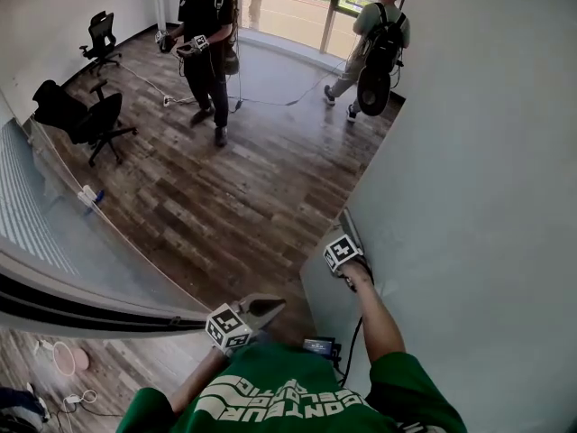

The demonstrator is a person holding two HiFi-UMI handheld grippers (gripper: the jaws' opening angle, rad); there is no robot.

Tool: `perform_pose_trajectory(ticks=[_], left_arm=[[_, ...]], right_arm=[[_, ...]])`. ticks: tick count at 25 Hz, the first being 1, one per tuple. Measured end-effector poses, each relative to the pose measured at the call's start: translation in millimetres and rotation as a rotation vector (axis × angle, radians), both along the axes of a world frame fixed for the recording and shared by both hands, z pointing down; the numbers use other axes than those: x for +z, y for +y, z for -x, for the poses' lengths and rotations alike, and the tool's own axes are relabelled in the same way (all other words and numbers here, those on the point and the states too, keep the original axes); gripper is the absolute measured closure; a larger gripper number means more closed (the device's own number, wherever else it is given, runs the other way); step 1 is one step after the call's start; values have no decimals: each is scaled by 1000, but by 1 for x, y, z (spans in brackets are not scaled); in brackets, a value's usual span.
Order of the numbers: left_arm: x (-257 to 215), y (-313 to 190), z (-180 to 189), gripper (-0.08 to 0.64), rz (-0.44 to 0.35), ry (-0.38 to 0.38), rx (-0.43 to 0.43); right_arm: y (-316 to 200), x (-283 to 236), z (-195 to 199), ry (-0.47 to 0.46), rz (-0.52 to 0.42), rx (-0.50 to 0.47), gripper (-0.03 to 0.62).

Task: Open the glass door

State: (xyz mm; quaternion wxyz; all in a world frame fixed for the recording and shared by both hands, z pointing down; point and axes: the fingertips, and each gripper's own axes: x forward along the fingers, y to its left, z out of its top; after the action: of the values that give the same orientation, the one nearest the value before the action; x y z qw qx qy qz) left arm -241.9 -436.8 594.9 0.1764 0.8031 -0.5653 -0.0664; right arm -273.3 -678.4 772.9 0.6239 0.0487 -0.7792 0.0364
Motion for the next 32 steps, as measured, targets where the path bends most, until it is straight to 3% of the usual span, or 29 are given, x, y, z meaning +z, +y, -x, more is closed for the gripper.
perform_pose_trajectory(ticks=[13,19,32], left_arm=[[4,-55,14,546,13,-3,63],[5,-79,16,546,27,7,34],[1,-145,-17,545,20,-15,71]], right_arm=[[-120,5,-44,-13,-5,165,600],[-165,5,-76,-10,-1,245,600],[-249,8,-132,-18,-6,392,600]])
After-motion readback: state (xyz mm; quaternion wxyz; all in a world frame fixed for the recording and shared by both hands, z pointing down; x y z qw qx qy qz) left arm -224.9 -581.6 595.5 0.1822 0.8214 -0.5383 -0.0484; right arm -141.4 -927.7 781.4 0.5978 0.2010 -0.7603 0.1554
